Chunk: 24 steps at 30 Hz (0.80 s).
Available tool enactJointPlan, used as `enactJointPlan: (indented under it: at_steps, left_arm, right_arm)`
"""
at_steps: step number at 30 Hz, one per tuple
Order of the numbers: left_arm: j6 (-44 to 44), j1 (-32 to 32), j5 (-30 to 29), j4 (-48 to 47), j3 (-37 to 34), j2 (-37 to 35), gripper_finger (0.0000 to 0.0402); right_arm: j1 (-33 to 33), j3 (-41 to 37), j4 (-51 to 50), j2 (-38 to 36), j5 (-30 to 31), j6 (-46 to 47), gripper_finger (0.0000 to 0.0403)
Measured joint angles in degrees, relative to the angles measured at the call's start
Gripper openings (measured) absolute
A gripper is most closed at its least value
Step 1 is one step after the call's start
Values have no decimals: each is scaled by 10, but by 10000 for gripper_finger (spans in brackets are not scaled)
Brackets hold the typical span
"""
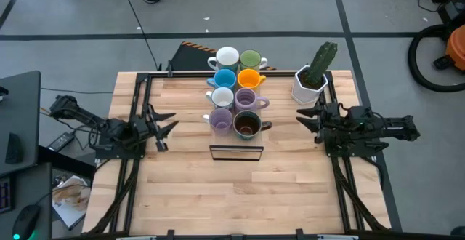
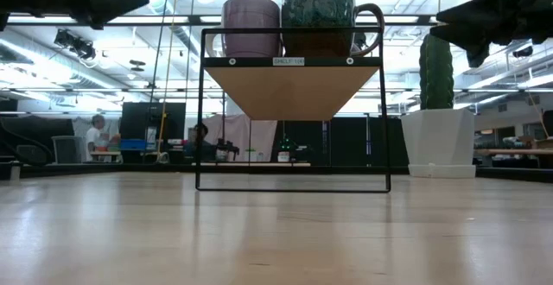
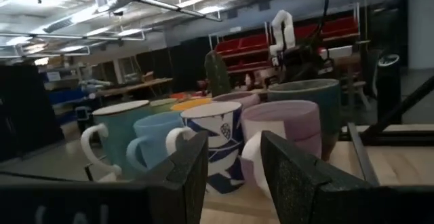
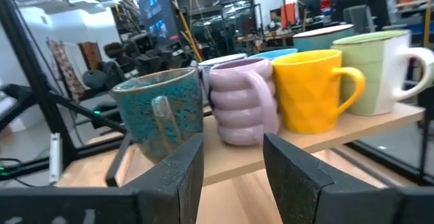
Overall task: Place coffee mugs
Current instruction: Return to Home Position
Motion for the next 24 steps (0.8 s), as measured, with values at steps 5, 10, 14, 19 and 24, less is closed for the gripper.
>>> enactJointPlan:
  at_steps: [5,10,14,19,24]
  left_arm:
    - [-38,0,67,7,0,-24,142]
    - [-120,0,190,-96,5,-111,142]
    - [-186,0,282,-186,10,-199,142]
    - [-227,0,340,-203,15,-208,142]
    - [-263,0,328,-229,15,-210,142]
  right_arm:
    - [0,1,1,0,-17,6,157]
    - [0,13,14,0,0,-18,157]
    - [0,13,23,0,62,-20,157]
    - [0,13,25,2,76,14,157]
    - [0,13,25,3,70,12,158]
